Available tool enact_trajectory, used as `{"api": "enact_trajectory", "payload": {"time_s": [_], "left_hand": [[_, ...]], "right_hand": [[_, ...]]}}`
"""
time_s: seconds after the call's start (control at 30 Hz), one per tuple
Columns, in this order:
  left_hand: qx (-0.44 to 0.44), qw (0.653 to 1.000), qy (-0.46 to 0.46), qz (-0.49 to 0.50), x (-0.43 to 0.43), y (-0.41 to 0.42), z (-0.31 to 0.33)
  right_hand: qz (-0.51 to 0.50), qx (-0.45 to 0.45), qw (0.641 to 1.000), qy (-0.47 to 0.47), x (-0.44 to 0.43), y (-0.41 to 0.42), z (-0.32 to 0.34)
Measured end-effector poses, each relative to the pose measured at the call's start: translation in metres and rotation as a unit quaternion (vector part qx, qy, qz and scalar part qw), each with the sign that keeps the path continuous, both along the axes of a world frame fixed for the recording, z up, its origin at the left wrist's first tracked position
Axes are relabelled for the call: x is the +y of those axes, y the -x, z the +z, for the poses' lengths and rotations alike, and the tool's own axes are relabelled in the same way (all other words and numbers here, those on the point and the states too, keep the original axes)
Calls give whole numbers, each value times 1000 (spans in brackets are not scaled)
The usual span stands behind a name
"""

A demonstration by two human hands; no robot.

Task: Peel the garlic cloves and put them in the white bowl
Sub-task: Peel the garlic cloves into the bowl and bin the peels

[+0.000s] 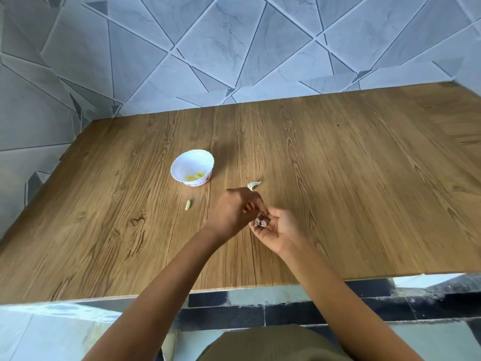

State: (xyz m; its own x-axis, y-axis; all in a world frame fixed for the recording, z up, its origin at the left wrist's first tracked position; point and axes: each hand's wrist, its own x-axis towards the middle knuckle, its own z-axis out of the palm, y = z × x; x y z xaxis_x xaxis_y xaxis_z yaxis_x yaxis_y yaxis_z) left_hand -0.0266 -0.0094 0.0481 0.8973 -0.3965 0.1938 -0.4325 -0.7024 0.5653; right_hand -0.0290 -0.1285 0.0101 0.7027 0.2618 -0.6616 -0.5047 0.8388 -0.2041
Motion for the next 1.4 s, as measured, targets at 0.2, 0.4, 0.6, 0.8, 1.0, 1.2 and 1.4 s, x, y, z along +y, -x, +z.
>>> {"api": "enact_trajectory", "payload": {"time_s": [0.2, 0.4, 0.6, 0.8, 1.0, 1.2, 1.4], "left_hand": [[37, 993, -54, 96, 26, -2, -5], [93, 981, -155, 69, 33, 6, -25], [68, 968, -218, 107, 24, 7, -36], [190, 961, 132, 151, 41, -8, -13], [134, 988, 80, 19, 12, -7, 5], [68, 997, 21, 20, -1, -4, 1], [71, 994, 68, 51, 1, -5, 1]], "right_hand": [[-16, -13, 1000, -16, -6, 1, 2], [-32, -16, 999, -22, -13, -1, -1], [-31, -16, 999, -22, -13, -3, -2], [-6, -13, 1000, -17, -8, -1, -1], [9, -3, 1000, -9, 2, 0, -1], [16, -21, 999, -19, 2, -1, 2], [9, -3, 1000, -11, 5, -2, 0]]}}
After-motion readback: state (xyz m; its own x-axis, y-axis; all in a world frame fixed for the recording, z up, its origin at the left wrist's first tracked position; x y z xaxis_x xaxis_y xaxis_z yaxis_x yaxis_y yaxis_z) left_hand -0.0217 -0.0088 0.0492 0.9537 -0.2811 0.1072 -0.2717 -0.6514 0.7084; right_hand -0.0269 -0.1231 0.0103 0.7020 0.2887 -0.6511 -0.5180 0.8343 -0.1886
